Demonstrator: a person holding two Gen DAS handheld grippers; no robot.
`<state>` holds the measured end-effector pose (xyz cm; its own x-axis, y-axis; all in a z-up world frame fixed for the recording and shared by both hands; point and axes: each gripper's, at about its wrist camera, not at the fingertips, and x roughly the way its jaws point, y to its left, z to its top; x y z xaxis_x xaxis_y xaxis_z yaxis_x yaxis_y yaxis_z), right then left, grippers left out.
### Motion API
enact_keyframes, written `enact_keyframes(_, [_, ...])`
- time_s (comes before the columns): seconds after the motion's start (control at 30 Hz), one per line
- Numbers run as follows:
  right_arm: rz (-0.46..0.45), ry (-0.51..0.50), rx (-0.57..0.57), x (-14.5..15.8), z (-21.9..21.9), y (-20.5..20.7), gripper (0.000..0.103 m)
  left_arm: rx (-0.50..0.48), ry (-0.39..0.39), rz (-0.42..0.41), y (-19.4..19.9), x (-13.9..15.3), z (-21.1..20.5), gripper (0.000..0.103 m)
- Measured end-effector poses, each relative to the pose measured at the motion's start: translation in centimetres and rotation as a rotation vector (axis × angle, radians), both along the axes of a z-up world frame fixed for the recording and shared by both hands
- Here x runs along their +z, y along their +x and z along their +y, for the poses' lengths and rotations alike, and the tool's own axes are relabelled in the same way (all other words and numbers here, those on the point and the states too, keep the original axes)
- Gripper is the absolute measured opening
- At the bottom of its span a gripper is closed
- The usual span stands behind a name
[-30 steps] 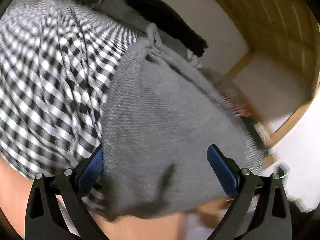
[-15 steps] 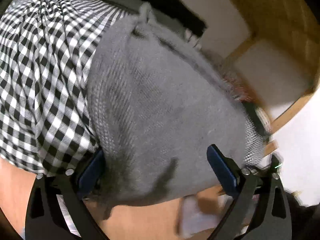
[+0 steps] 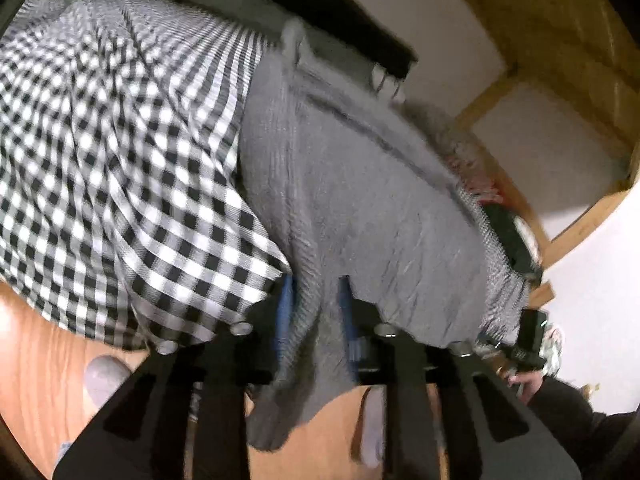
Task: Fold large clothes
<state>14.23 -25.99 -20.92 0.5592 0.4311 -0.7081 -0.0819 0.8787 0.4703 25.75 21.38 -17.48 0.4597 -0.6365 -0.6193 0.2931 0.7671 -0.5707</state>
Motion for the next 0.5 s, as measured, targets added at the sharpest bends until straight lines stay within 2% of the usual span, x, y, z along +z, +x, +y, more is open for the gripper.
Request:
enact_keyframes(0.03, [0.0,-0.007,0.0,0.0,0.1,0.1,0.071,0.008,0.034,0.02,0.1,-0.7,-0.2,0.064])
enact_keyframes(0.1, [0.002,-0.019,-0.009,0.3,0.3,0.2,0.069,0.054,0.094,0.019,0.1,-1.4,-0.3,0.072])
enact_keyframes(0.17, [-0.012,0.009,0.023,0.4,1.1,0.5,0.067,0.057,0.091,0.024,0.4,-2.1,-0.5,0.081])
enact_keyframes(0.2, [-0.016,0.026,0.037,0.8,1.6,0.9,0.062,0.043,0.083,0.029,0.5,-2.4,-0.8,0.083])
enact_keyframes(0.27, [-0.04,0.102,0.073,1.3,2.1,1.5,0.023,0.019,0.098,0.034,0.8,-2.9,-1.6,0.083])
enact_keyframes(0.37, [-0.119,0.22,0.099,3.1,2.2,1.3,0.013,-0.021,0.065,-0.006,0.3,-1.9,-2.6,0.081])
enact_keyframes(0.43, [-0.113,0.189,0.087,3.4,2.5,1.6,0.012,-0.015,0.083,-0.007,0.2,-1.5,-2.7,0.077])
enact_keyframes(0.5, [-0.055,0.155,0.087,2.2,2.8,2.2,0.012,0.0,0.102,0.046,0.2,-2.6,-2.2,0.077])
